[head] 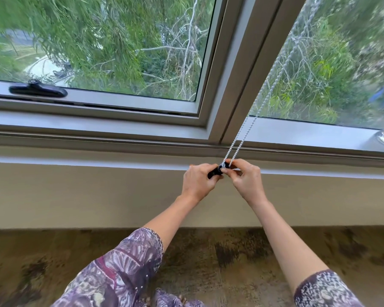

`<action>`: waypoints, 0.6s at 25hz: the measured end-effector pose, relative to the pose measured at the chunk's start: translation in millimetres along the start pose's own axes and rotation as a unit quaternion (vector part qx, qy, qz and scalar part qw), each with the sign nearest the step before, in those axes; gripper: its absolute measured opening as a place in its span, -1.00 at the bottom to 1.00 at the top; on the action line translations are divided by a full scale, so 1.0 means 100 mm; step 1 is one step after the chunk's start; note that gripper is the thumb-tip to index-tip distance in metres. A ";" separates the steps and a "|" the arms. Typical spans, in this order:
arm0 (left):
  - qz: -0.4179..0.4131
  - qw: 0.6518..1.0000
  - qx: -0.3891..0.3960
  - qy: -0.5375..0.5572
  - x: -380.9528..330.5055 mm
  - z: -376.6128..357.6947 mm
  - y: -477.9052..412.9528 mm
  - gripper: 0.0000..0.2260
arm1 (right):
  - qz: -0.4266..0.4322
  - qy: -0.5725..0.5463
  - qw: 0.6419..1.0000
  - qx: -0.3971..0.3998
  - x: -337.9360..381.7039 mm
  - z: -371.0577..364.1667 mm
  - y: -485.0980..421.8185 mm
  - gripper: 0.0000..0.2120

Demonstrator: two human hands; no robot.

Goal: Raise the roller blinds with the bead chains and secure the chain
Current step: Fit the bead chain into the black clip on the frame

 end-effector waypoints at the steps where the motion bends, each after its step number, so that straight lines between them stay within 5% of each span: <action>1: -0.004 1.000 -0.005 -0.008 0.00 0.00 0.01 -0.85 | 0.000 0.011 1.000 0.000 0.02 -0.01 0.00 -0.83; 7: 0.008 0.998 -0.035 -0.043 -0.03 -0.02 0.01 -0.87 | -0.006 0.072 0.997 -0.028 0.13 -0.07 -0.02 -0.89; 15: 0.049 0.997 -0.057 -0.023 -0.03 -0.06 -0.07 -0.89 | -0.083 0.164 0.983 0.004 0.21 -0.10 -0.20 -0.71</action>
Point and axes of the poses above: each hand's wrist, its own y-axis away from the middle knuckle, its own z-axis out of the back of the hand, x = y × z, the point moved 2 cm from there along -y, towards the middle knuckle, and after that the axes turned 1 degree about -z, right-handed, at the moved point
